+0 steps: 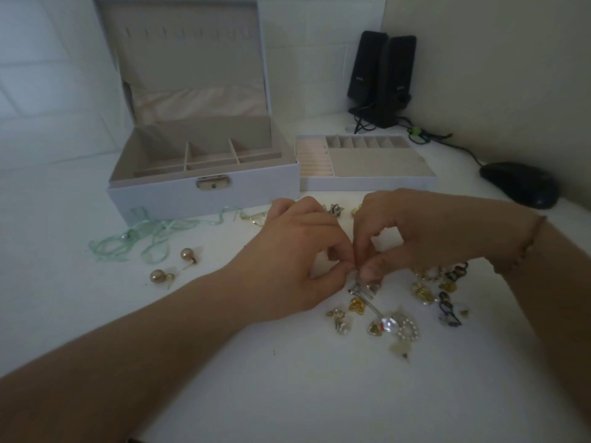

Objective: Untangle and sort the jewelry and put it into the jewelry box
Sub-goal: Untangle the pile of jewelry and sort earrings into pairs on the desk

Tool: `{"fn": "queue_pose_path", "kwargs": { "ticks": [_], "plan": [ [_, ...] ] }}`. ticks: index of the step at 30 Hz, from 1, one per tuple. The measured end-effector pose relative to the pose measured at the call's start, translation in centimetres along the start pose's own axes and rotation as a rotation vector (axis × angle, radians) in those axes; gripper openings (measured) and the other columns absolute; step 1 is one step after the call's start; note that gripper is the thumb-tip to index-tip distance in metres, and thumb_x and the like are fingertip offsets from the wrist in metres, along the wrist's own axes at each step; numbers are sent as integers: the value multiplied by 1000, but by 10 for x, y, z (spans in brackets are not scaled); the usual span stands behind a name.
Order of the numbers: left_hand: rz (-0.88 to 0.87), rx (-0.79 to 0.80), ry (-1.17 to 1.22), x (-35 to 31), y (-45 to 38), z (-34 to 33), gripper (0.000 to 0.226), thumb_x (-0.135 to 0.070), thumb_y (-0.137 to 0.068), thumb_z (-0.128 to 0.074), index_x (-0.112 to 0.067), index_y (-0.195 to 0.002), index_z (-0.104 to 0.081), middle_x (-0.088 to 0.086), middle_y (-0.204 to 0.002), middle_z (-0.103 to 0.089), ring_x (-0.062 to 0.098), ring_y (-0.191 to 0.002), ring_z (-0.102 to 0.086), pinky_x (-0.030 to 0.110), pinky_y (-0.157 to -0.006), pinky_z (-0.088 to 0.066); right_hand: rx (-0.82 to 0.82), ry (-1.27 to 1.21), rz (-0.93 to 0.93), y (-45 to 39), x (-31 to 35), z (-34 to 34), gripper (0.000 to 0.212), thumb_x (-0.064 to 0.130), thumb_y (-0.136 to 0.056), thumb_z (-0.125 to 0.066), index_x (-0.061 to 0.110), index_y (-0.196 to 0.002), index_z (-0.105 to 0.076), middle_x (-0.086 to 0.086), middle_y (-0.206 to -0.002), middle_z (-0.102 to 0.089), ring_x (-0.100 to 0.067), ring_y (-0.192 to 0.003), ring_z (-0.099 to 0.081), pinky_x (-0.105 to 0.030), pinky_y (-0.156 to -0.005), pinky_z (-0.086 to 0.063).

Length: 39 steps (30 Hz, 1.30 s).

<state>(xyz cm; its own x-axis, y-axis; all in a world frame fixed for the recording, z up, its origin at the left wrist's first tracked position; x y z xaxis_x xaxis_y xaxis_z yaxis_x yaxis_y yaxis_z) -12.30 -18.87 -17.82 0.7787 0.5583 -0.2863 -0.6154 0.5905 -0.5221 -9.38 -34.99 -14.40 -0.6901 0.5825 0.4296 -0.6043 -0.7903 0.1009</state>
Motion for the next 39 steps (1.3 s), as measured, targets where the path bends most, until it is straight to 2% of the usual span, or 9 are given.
{"fn": "queue_pose_path", "kwargs": {
  "ticks": [5, 10, 12, 16, 19, 24, 29, 33, 39],
  "plan": [
    [-3, -17, -18, 0, -1, 1, 6, -32, -83, -61, -28, -81, -65, -15, -77, -60, 11, -87, -53, 40, -85, -37, -24, -10, 7, 0, -2, 0, 12, 43, -77, -68, 33, -80, -73, 14, -84, -68, -11, -88, -61, -32, -82, -49],
    [21, -47, -27, 3, 0, 2, 9, -32, -87, -57, -27, -87, -64, -14, -82, -59, 8, -88, -51, 35, -86, -35, -24, -23, -4, 4, -5, 2, 7, 35, -81, -68, 35, -87, -71, 14, -83, -66, -9, -83, -58, -11, -75, -42],
    [29, -61, -19, 4, 0, 3, 9, -31, -88, -56, -26, -88, -64, -13, -84, -60, 9, -89, -51, 35, -86, -35, -42, -42, 8, 4, -5, 3, 11, 37, -83, -65, 37, -92, -70, 12, -81, -65, -9, -80, -57, -10, -73, -40],
    [37, -92, -4, 5, -1, 5, 7, -28, -89, -57, -27, -89, -63, -15, -87, -59, 9, -89, -51, 36, -87, -36, -2, -73, 34, 2, -3, 0, 10, 42, -83, -65, 44, -92, -67, 17, -84, -65, -11, -83, -57, -12, -74, -41],
    [27, -93, 3, 5, 0, 5, 7, -28, -90, -56, -26, -90, -63, -14, -88, -59, 10, -89, -51, 35, -88, -35, 13, -76, 24, 1, -3, -1, 17, 42, -80, -65, 35, -94, -72, 16, -82, -65, -12, -83, -59, -15, -75, -43],
    [40, -102, 4, 6, 0, 5, 5, -23, -89, -58, -26, -89, -62, -15, -87, -59, 7, -88, -49, 35, -89, -34, 35, -100, 0, 1, -3, 0, 25, 48, -75, -65, 34, -93, -74, 12, -80, -68, -9, -79, -63, -14, -75, -44],
    [57, -115, 39, 6, -1, 6, 8, -26, -89, -54, -26, -87, -61, -13, -87, -60, 8, -88, -49, 36, -90, -34, 30, -71, -17, 2, -5, 1, 11, 39, -75, -71, 33, -85, -73, 16, -76, -65, -6, -79, -62, -13, -76, -44],
    [56, -122, 35, 8, 0, 6, 6, -20, -89, -57, -24, -86, -61, -12, -85, -59, 10, -86, -50, 36, -88, -35, 26, -105, 17, 5, 0, 4, 17, 43, -78, -67, 29, -86, -72, 12, -78, -67, -13, -80, -63, -28, -79, -47],
    [66, -139, 44, 8, 0, 6, 7, -20, -89, -58, -26, -86, -59, -14, -85, -58, 6, -85, -47, 30, -88, -32, -1, -98, -28, 1, -1, -1, 28, 57, -68, -69, 34, -83, -68, 8, -76, -65, -10, -74, -62, -30, -77, -50]
  ]
}}
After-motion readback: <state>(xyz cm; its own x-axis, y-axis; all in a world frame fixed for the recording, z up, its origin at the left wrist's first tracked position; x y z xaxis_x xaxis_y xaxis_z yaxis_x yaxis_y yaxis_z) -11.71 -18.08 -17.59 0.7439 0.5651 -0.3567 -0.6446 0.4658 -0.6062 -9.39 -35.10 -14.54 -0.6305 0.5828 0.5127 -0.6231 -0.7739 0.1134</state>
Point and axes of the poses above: each hand's wrist, its own y-axis away from the middle knuckle, its own z-axis out of the back of the hand, x = y × z, the point moved 3 cm from there along -y, towards the middle knuckle
